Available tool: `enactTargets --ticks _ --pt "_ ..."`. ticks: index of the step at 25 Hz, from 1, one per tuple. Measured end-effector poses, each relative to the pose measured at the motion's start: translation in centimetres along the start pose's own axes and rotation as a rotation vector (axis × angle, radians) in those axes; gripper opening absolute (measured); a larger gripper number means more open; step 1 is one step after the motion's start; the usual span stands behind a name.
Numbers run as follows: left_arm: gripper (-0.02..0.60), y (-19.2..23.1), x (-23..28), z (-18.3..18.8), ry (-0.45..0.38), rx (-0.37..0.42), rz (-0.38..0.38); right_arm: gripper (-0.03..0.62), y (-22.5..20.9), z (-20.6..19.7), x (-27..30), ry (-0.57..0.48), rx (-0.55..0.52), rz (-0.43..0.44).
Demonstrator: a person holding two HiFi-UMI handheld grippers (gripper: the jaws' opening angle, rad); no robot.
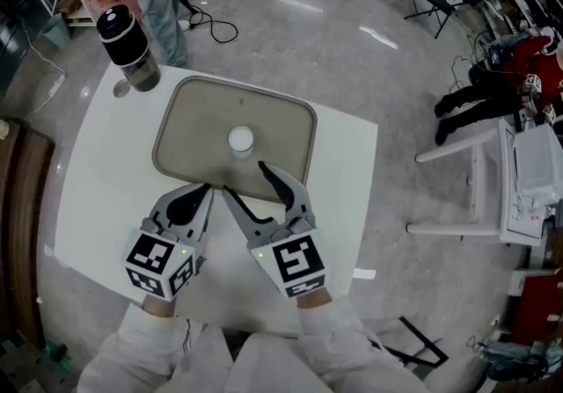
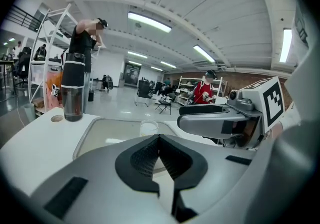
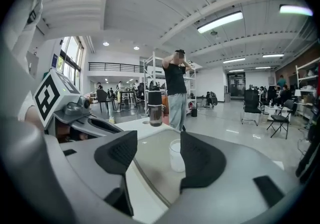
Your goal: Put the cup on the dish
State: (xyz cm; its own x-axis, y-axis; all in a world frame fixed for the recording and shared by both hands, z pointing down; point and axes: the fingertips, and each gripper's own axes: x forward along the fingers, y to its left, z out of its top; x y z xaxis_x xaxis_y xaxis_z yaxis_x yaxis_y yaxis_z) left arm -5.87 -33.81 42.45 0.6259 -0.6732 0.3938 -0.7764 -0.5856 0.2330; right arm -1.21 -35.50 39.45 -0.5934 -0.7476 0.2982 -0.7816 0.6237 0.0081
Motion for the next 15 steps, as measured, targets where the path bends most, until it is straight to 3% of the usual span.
enactTargets --ticks 15 --pt "-0.005 -7.8 -7.8 -0.6 -0.017 0.061 -0.070 0.272 7.5 1.6 -9.5 -0.013 -0.044 0.021"
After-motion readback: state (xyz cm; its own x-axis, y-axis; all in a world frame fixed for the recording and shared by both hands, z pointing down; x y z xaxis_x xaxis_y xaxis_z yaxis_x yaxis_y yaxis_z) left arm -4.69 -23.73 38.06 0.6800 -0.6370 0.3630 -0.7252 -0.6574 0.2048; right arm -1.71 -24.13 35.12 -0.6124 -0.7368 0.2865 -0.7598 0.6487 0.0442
